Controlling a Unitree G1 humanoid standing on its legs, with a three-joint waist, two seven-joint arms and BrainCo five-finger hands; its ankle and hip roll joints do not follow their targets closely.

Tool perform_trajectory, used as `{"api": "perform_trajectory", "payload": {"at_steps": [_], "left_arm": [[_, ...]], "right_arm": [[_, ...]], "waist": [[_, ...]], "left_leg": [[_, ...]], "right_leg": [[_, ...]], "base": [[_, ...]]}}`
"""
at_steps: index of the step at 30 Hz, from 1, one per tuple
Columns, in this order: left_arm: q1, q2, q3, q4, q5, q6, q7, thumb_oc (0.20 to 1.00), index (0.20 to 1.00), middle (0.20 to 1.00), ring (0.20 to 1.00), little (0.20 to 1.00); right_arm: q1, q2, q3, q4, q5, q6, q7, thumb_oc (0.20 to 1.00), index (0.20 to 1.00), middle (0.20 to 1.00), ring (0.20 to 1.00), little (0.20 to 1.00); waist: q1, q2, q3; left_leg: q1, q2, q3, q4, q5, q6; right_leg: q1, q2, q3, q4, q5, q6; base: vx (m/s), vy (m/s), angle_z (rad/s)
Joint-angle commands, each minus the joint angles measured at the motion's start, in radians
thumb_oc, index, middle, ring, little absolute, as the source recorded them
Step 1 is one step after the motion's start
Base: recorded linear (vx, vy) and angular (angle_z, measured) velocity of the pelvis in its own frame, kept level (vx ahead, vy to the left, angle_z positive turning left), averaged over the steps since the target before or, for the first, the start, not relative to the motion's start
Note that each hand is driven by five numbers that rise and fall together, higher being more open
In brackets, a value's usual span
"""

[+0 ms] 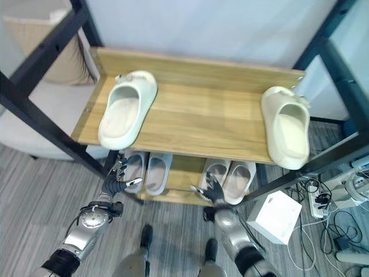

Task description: Arrange the slippers neatly on the shoe rack.

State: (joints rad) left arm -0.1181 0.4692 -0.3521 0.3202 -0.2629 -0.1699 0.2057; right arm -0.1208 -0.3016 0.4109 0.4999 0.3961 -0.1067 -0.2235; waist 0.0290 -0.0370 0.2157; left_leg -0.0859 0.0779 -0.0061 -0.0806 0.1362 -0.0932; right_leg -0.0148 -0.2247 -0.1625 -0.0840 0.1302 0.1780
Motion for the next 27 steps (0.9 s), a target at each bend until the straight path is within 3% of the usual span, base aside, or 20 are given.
{"api": "perform_trajectory", "payload": {"at_steps": [1, 3, 4, 6, 12, 14, 19, 20, 21, 22, 24, 25, 26, 27], "left_arm": [[-0.044, 0.082, -0.045, -0.113, 0.001, -0.049, -0.155, 1.0, 1.0, 1.0, 1.0, 1.0], [-0.117, 0.19, -0.188, -0.226, 0.05, -0.043, -0.298, 1.0, 1.0, 1.0, 1.0, 1.0], [-0.117, 0.19, -0.19, -0.226, 0.049, -0.042, -0.298, 1.0, 1.0, 1.0, 1.0, 1.0], [-0.194, 0.201, -0.294, -0.267, 0.076, -0.041, -0.371, 1.0, 1.0, 1.0, 1.0, 1.0], [-0.353, 0.095, -0.464, -0.297, 0.059, -0.038, -0.43, 1.0, 1.0, 1.0, 1.0, 1.0], [-0.444, 0.006, -0.499, -0.315, -0.037, -0.033, -0.424, 1.0, 1.0, 1.0, 1.0, 1.0], [-0.477, -0.045, -0.439, -0.332, -0.091, -0.05, -0.361, 1.0, 1.0, 1.0, 1.0, 1.0], [-0.5, -0.067, -0.368, -0.339, -0.073, -0.08, -0.288, 1.0, 1.0, 1.0, 1.0, 1.0], [-0.499, -0.067, -0.368, -0.339, -0.073, -0.079, -0.287, 1.0, 1.0, 1.0, 1.0, 1.0], [-0.522, -0.078, -0.279, -0.34, -0.012, -0.113, -0.192, 1.0, 1.0, 1.0, 1.0, 1.0], [-0.531, -0.081, -0.247, -0.342, 0.042, -0.121, -0.148, 1.0, 1.0, 1.0, 1.0, 1.0], [-0.561, -0.057, -0.171, -0.322, 0.218, -0.134, -0.02, 1.0, 1.0, 1.0, 1.0, 1.0], [-0.561, -0.057, -0.171, -0.322, 0.218, -0.134, -0.019, 1.0, 1.0, 1.0, 1.0, 1.0], [-0.591, -0.011, -0.11, -0.282, 0.401, -0.118, 0.078, 1.0, 1.0, 1.0, 1.0, 1.0]], "right_arm": [[0.042, -0.058, -0.034, -0.138, -0.12, -0.037, 0.083, 1.0, 1.0, 1.0, 1.0, 1.0], [0.14, -0.088, -0.053, -0.12, -0.185, -0.03, 0.127, 1.0, 1.0, 1.0, 1.0, 1.0], [0.141, -0.087, -0.054, -0.12, -0.186, -0.029, 0.127, 1.0, 1.0, 1.0, 1.0, 1.0], [0.175, -0.081, -0.056, -0.077, -0.211, -0.024, 0.134, 1.0, 1.0, 1.0, 1.0, 1.0], [0.156, -0.065, -0.058, -0.012, -0.211, -0.02, 0.113, 1.0, 1.0, 1.0, 1.0, 1.0], [0.142, -0.054, -0.051, -0.01, -0.191, -0.023, 0.101, 1.0, 1.0, 1.0, 1.0, 1.0], [0.154, -0.043, -0.051, -0.019, -0.181, -0.028, 0.088, 1.0, 1.0, 1.0, 1.0, 1.0], [0.174, -0.037, -0.052, -0.037, -0.17, -0.035, 0.083, 1.0, 1.0, 1.0, 1.0, 1.0], [0.175, -0.037, -0.052, -0.037, -0.17, -0.034, 0.083, 1.0, 1.0, 1.0, 1.0, 1.0], [0.195, -0.031, -0.053, -0.048, -0.165, -0.041, 0.08, 1.0, 1.0, 1.0, 1.0, 1.0], [0.197, -0.031, -0.05, -0.05, -0.164, -0.044, 0.079, 1.0, 1.0, 1.0, 1.0, 1.0], [0.201, -0.028, -0.042, -0.047, -0.168, -0.051, 0.077, 1.0, 1.0, 1.0, 1.0, 1.0], [0.2, -0.028, -0.042, -0.047, -0.168, -0.052, 0.077, 1.0, 1.0, 1.0, 1.0, 1.0], [0.2, -0.029, -0.035, -0.045, -0.172, -0.061, 0.08, 1.0, 1.0, 1.0, 1.0, 1.0]], "waist": [[-0.025, 0.019, -0.01], [-0.061, 0.031, -0.037], [-0.058, 0.031, -0.04], [-0.088, 0.039, -0.053], [-0.13, 0.051, -0.061], [-0.157, 0.059, -0.066], [-0.162, 0.06, -0.07], [-0.161, 0.06, -0.071], [-0.161, 0.061, -0.073], [-0.155, 0.059, -0.075], [-0.154, 0.06, -0.074], [-0.15, 0.059, -0.078], [-0.15, 0.059, -0.077], [-0.147, 0.06, -0.083]], "left_leg": [[0.034, 0.053, 0.02, 0.001, -0.084, -0.028], [0.066, 0.059, 0.038, -0.004, -0.085, -0.03], [0.069, 0.06, 0.038, -0.005, -0.093, -0.031], [0.085, 0.064, 0.05, -0.006, -0.1, -0.032], [0.104, 0.066, 0.081, -0.007, -0.102, -0.028], [0.117, 0.07, 0.099, -0.007, -0.106, -0.028], [0.124, 0.074, 0.101, -0.007, -0.107, -0.029], [0.128, 0.074, 0.1, -0.007, -0.107, -0.031], [0.134, 0.075, 0.099, -0.007, -0.118, -0.033], [0.136, 0.077, 0.096, -0.007, -0.117, -0.036], [0.138, 0.078, 0.093, -0.007, -0.117, -0.038], [0.14, 0.079, 0.091, -0.007, -0.117, -0.041], [0.14, 0.079, 0.091, -0.007, -0.117, -0.041], [0.142, 0.08, 0.092, -0.007, -0.117, -0.043]], "right_leg": [[0.014, -0.011, -0.009, 0.028, -0.086, 0.039], [0.032, -0.01, 0.0, 0.021, -0.085, 0.04], [0.035, -0.01, 0.0, 0.017, -0.091, 0.041], [0.042, -0.009, 0.009, 0.021, -0.095, 0.044], [0.032, -0.002, 0.044, 0.021, -0.091, 0.043], [0.03, 0.002, 0.069, 0.018, -0.089, 0.041], [0.037, 0.004, 0.071, 0.014, -0.091, 0.038], [0.044, 0.005, 0.068, 0.013, -0.095, 0.036], [0.052, 0.006, 0.066, 0.01, -0.103, 0.037], [0.061, 0.006, 0.06, 0.008, -0.107, 0.034], [0.066, 0.008, 0.055, 0.007, -0.109, 0.033], [0.073, 0.009, 0.051, 0.006, -0.112, 0.032], [0.073, 0.009, 0.051, 0.006, -0.112, 0.032], [0.077, 0.01, 0.051, 0.004, -0.114, 0.031]], "base": [[0.11, -0.009, -0.26], [0.11, -0.003, -0.2], [0.09, 0.007, -0.1], [0.07, -0.002, -0.13], [0.0, 0.001, -0.23], [0.02, 0.001, -0.28], [0.01, -0.009, -0.12], [0.05, -0.018, 0.01], [0.07, -0.042, 0.02], [0.06, -0.037, 0.04], [0.02, -0.04, 0.05], [0.02, -0.028, 0.04], [0.04, -0.041, 0.05], [0.04, -0.017, 0.07]]}}
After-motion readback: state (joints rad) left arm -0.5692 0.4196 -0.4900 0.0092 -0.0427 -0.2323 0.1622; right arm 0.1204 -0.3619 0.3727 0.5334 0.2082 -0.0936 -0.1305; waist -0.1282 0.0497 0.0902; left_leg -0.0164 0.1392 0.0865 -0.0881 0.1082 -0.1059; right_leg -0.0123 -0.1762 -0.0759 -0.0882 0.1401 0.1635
